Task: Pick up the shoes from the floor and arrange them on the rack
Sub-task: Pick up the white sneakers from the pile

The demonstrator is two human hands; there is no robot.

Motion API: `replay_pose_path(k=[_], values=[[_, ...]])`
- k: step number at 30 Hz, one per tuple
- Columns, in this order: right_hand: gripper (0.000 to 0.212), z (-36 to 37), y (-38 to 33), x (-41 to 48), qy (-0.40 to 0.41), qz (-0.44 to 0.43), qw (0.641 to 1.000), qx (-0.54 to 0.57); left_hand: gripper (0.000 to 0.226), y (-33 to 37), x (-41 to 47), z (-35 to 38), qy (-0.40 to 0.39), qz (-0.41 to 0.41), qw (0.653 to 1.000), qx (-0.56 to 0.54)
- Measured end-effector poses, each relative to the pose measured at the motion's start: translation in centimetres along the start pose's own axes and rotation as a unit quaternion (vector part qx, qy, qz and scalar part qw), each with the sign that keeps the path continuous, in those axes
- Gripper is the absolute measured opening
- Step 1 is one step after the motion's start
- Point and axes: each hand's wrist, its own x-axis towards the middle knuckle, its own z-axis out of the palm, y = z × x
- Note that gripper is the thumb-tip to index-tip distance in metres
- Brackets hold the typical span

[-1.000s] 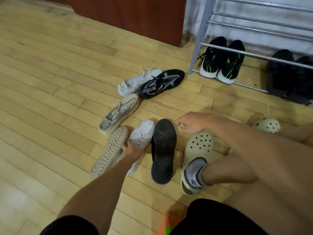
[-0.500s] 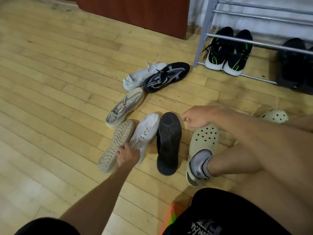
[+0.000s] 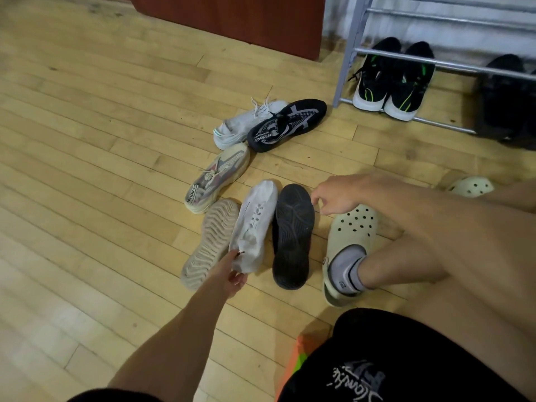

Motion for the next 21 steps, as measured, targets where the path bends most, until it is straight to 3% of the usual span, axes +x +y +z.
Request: replay_pose_path(k=[6, 10, 15, 18, 21], values=[[0.04, -0.7, -0.4, -1.2, 0.014, 0.012, 0.997, 0.073, 0.031, 1.9, -1.5, 0.6, -0.012, 0.098, 0.988, 0.117], [0.039, -1.7, -0.1, -1.9, 0.031, 0.041, 0.972, 0.23, 0.03, 5.3, -5.6, 2.1, -0.049, 0.177, 0.981, 0.069], [0.055, -5.7, -0.7, -4.4, 0.127, 0.03, 0.853, 0.506, 0.007, 10.8, -12.3, 5.5, -0.187, 0.271, 0.942, 0.072], [0.049, -8.7, -1.2, -6.7, 0.214, -0.02, 0.759, 0.615, 0.014, 13.0, -16.4, 8.5, -0.285, 0.318, 0.9, 0.094], [0.039, -11.5, -0.8, -10.2, 0.325, -0.059, 0.666, 0.669, 0.024, 14.5, -21.0, 11.8, -0.333, 0.345, 0.869, 0.122]])
